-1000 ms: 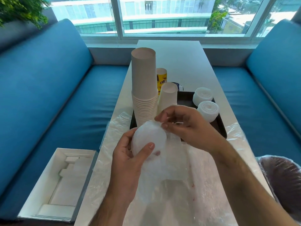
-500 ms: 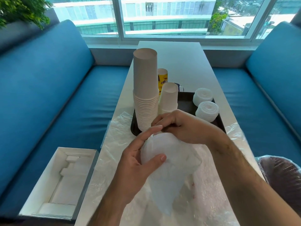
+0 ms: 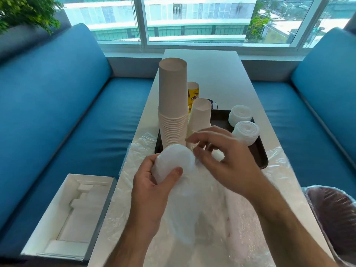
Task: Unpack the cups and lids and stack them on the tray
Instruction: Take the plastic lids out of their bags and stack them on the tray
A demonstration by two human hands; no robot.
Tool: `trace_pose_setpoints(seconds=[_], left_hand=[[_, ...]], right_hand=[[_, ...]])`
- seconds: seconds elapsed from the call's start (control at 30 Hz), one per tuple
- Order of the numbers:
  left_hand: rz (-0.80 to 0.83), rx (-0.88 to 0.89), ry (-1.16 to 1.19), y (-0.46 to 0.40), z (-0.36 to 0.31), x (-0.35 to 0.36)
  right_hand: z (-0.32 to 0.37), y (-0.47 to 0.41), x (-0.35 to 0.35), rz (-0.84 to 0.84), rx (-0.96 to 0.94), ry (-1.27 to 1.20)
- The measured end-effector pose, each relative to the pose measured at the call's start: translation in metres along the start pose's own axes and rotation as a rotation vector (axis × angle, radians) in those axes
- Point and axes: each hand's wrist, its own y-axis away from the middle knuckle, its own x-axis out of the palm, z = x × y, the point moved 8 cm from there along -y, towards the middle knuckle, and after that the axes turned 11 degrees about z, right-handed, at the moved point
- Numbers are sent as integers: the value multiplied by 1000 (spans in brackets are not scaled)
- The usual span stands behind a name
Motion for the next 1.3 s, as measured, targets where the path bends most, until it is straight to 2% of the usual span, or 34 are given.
trace_pose_setpoints(seconds=[0.17,0.3,0.57,0.7,0.77,0.87,0.93,0.97,1.03,1.1,1.13,1.3], left_hand=[[-19,-31,88,-2,2,3],[-31,-77,306,-3,4,5],[-97,-114,350,-3,6,1],[-114,-118,360,-5,7,1],[-139,-131,376,-5,8,1],[-157,-147,411,-7,11,-1],[-187,-159,406,-8,13,-4],[-203,-167,397,-7,14,-6],[-219,-166,388,-7,15,-8],[-220,-165,390,-8,15,-7],[-222,-169,393,-8,16,-6],[-224,-185,397,-8,16,-4]], right_hand=[[-2,12,19,-39,-13,117],[-2,14,20,-58,-4,107],[-9,13,27,42,58,50],[-16,12,25,75,63,-75],[-23,12,23,69,99,-251],[-30,12,5,-81,90,-586],[-48,17,-19,-290,125,-628],[-62,20,-30,-382,174,-553],[-96,26,-43,-451,318,-196],[-131,29,-42,-400,441,197],[-147,29,-39,-362,459,314],[-193,24,-9,-123,408,551]])
